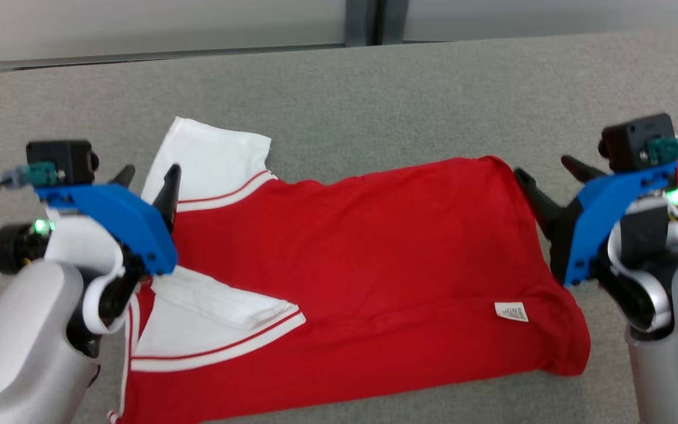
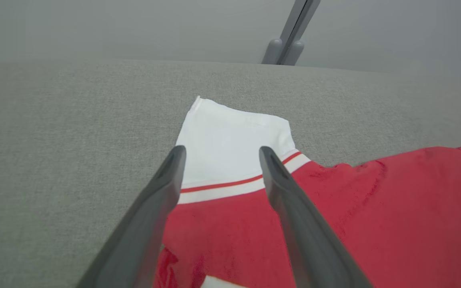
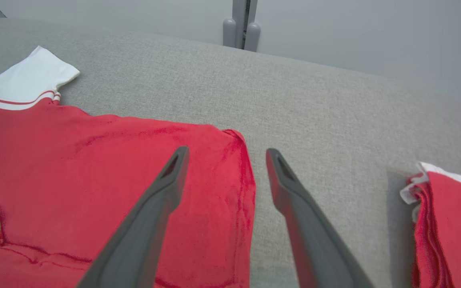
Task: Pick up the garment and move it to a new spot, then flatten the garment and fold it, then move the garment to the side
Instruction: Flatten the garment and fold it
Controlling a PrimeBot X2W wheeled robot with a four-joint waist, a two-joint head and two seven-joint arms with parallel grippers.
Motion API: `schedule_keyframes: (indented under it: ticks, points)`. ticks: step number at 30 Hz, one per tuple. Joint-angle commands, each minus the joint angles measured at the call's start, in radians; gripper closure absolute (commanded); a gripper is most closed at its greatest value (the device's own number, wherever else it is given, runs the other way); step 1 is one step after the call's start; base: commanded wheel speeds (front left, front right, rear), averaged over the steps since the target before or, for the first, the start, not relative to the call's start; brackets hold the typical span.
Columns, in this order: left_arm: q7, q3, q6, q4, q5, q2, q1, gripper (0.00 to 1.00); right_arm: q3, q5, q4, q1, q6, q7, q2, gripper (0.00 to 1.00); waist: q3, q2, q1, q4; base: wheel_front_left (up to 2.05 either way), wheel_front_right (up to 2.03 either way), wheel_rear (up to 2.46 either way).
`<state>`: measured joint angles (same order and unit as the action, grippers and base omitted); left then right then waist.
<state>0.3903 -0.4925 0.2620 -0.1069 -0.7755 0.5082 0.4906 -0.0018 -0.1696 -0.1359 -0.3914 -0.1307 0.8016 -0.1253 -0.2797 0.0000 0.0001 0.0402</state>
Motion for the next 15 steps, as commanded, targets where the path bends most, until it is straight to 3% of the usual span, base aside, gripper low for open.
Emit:
schedule_keyframes:
  ticks: [1, 9, 12, 15]
  points:
    - [0.026, 0.018, -0.042, -0.07, -0.028, -0.003, 0.08, 0.0, 0.048, -0.034, 0.058, -0.099, 0.0, 0.006, -0.024, 0.0, -0.045, 0.0, -0.0001, 0.016, 0.0, 0.0, 0.0]
    - [0.224, 0.019, -0.257, -0.236, -0.103, 0.109, 0.327, 0.0, 0.211, -0.109, 0.256, -0.386, 0.0, -0.043, -0.049, 0.0, -0.177, 0.0, -0.0001, 0.109, 0.0, 0.0, 0.0]
    - [0.294, 0.02, -0.295, -0.251, -0.127, 0.142, 0.374, 0.0, 0.247, -0.126, 0.292, -0.439, 0.0, -0.075, -0.042, 0.0, -0.212, 0.0, -0.0001, 0.134, 0.0, 0.0, 0.0]
    - [0.344, 0.018, -0.286, -0.262, -0.122, 0.171, 0.407, 0.0, 0.27, -0.141, 0.317, -0.474, 0.0, -0.106, -0.037, 0.0, -0.238, 0.0, -0.0001, 0.156, 0.0, 0.0, 0.0]
